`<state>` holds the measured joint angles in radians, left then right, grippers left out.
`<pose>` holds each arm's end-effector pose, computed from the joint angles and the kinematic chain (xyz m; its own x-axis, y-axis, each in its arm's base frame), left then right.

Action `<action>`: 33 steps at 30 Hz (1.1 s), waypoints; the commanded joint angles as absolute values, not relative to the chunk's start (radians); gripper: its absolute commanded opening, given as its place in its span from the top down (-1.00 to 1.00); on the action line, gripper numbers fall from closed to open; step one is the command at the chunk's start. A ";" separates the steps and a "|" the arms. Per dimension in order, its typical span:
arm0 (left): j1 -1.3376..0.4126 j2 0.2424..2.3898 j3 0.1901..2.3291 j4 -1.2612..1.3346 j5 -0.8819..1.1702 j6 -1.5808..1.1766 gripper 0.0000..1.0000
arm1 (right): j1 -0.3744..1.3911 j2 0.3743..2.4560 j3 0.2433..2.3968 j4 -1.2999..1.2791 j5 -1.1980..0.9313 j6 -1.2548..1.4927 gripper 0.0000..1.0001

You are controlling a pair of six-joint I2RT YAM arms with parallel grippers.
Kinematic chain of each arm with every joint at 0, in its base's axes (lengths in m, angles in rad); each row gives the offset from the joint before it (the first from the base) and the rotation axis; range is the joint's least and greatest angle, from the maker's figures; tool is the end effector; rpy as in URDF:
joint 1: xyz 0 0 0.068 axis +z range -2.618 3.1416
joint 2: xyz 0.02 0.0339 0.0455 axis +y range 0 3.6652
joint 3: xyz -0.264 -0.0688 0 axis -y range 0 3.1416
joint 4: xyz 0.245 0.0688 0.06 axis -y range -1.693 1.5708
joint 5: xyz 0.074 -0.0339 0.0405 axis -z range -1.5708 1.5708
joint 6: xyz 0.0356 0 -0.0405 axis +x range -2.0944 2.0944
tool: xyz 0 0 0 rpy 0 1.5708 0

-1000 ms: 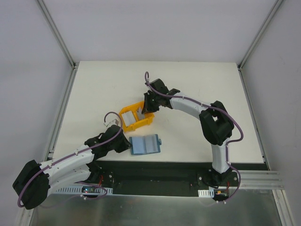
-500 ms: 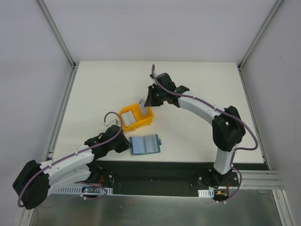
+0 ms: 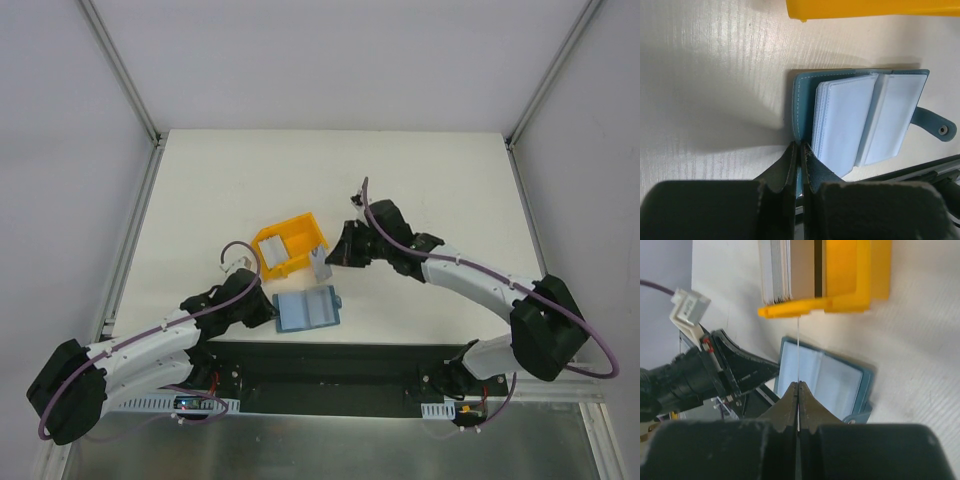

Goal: Put the credit cards into the card holder
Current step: Insert the credit card into the card holder.

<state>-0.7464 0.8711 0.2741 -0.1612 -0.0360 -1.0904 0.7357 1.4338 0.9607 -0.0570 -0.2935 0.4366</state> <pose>0.1227 -0.1117 0.1520 -0.8180 -0.4506 -0.3575 -0.1429 0.7613 -0.6325 0.2323 0.2241 0.2622 -0.6896 -0.0782 -0.7200 -0.5913 0.6348 0.4974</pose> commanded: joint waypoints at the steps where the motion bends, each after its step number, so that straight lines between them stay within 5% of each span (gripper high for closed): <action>1: -0.746 0.874 0.242 -0.178 -0.051 -1.095 1.00 | 0.798 1.342 0.800 0.109 -0.291 0.557 1.00; 33: -0.747 0.861 0.199 -0.178 -0.057 -1.143 1.00 | 0.916 1.614 0.520 0.525 -0.255 0.741 0.99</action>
<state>-0.7460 0.8455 0.2260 -0.1154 -0.0360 -1.1431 0.9047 1.5826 0.5404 0.4667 -0.2520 0.7277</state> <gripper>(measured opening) 0.007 0.005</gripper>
